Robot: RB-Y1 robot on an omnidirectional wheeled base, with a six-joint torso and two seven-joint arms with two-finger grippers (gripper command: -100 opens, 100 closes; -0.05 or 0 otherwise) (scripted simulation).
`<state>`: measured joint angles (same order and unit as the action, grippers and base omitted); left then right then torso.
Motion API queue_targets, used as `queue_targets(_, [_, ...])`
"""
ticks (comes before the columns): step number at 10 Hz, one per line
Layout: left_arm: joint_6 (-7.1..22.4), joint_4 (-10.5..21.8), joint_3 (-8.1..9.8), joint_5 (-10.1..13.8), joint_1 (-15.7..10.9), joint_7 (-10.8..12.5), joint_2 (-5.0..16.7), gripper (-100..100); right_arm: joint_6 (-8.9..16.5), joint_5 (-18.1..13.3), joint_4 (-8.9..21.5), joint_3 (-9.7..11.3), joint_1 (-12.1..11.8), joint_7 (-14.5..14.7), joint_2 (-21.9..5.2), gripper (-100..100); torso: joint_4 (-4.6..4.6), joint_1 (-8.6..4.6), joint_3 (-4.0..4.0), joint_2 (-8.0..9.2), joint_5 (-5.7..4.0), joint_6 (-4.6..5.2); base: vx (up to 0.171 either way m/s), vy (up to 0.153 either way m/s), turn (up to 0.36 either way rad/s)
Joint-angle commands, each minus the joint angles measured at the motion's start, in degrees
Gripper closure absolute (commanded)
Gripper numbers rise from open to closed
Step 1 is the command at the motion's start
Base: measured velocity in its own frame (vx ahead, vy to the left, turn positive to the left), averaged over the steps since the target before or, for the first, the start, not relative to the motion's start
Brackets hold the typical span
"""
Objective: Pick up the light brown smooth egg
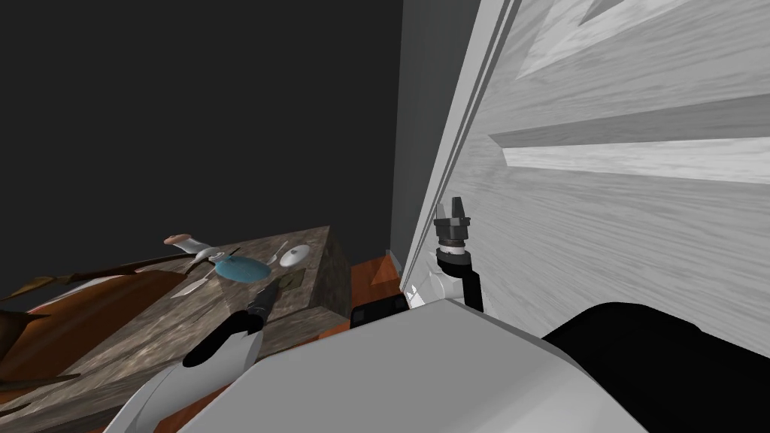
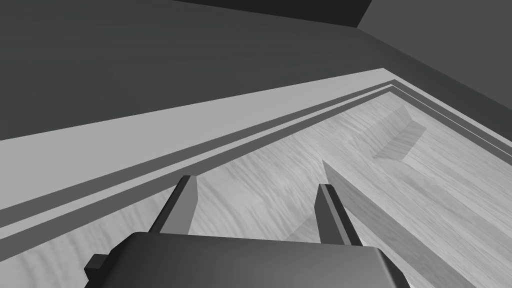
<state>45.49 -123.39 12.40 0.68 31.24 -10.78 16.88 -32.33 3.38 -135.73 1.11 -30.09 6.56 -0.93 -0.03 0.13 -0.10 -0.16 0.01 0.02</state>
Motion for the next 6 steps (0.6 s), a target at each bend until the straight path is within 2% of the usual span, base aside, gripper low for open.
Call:
queue_targets(1, [0.0, 0.0, 0.0, 0.0, 0.0, 0.0, 0.0, -100, 0.0, 0.0, 0.0, 0.0, 0.0, 0.0, 0.0, 0, 0.0, 0.0, 0.0, 0.0, 0.0, 0.0, 0.017, 0.008, -0.003])
queue_targets(2, [-0.2, 0.1, 0.0, 0.0, 0.0, 0.0, 0.0, 100, 0.0, 0.0, 0.0, 0.0, 0.0, 0.0, 0.0, 0, 0.0, -0.03, 0.01, 0.03, 0.0, 0.0, -0.001, 0.002, 0.015])
queue_targets(6, [-0.2, 0.1, 0.0, 0.0, 0.0, 0.0, 0.0, 100, 0.0, 0.0, 0.0, 0.0, 0.0, 0.0, 0.0, 0, 0.02, -0.07, 0.05, 0.09, -0.01, 0.0, 0.0, 0.0, -0.003])
